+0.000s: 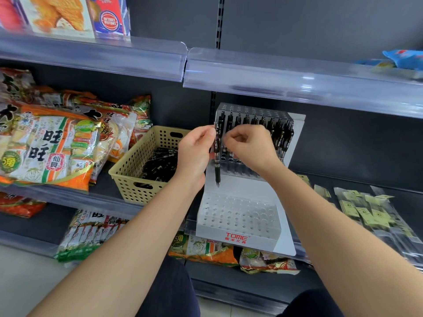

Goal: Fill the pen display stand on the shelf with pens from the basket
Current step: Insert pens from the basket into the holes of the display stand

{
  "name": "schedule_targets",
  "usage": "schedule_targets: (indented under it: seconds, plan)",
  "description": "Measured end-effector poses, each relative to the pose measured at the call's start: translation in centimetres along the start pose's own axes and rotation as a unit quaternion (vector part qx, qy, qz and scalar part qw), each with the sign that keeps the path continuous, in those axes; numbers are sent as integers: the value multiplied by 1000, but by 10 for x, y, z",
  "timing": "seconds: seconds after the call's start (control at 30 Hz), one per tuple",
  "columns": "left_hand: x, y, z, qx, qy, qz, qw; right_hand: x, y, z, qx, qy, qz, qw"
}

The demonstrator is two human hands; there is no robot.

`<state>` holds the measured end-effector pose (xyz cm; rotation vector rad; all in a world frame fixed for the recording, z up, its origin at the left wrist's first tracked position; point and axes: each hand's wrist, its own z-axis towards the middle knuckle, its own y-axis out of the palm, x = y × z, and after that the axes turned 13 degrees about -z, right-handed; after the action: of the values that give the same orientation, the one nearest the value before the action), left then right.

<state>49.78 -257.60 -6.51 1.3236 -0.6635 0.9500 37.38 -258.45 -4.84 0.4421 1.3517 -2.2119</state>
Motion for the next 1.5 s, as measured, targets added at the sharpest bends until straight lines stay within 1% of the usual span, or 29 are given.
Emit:
schedule_targets:
  seconds: [0.03, 0.07, 0.23, 0.33, 0.43, 0.53, 0.63, 0.83, 1.03, 1.27, 1.5]
  plan:
    - [0, 1, 0, 0, -4, -5, 1000, -1, 1, -3, -15, -5, 41, 999]
    - [0, 2, 0, 0, -8, -10, 1000, -1, 3, -6, -18, -12, 52, 998]
    - [-2, 5, -2, -3, -14, -16, 1000, 0, 10, -12, 49, -25, 11, 998]
    - [-2, 5, -1, 0, -12, -9, 1000, -3, 11, -12, 60, -43, -32, 997]
    - [-3, 3, 1, -6, -7, 3, 1000, -7, 5, -7, 67, -38, -61, 995]
    - [-6, -7, 4, -9, 34, 76, 996, -10, -5, 1, 101, -11, -52, 994]
    - [-9, -21, 10, 0, 72, 154, 985, -15, -14, 9, 137, 5, -39, 990]
    - [-14, -44, 22, 13, 94, 253, 963, -23, -17, 16, 181, 13, -39, 983]
    - [-19, -58, 28, 25, 86, 319, 944, -19, -8, 17, 171, 29, -62, 983]
    - [-24, -63, 29, 27, 76, 332, 940, -13, 3, 15, 113, 46, -129, 984]
    - [-25, -63, 28, 25, 74, 345, 935, -11, 8, 15, 70, 35, -180, 981]
